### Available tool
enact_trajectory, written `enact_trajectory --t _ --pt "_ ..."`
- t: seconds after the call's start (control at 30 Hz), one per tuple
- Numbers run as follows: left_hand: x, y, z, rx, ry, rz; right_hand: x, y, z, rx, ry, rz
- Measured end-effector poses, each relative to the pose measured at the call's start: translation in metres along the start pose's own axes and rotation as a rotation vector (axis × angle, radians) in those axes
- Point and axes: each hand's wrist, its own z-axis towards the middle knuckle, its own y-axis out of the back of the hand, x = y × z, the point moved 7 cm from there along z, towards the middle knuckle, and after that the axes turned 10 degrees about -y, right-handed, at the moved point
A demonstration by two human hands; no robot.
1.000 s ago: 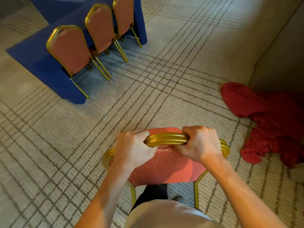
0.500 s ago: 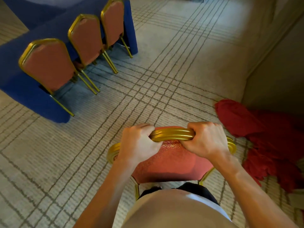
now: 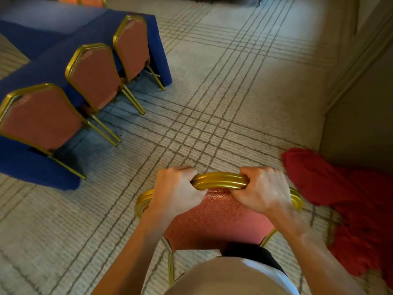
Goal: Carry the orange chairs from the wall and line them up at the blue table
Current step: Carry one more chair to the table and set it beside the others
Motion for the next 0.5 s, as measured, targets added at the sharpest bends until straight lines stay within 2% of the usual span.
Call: enact_trajectory --t 0.5 --pt "0.106 -0.031 0.205 -0.039 0.111 0.072 0.014 0.041 0.25 0.007 0.12 -0.035"
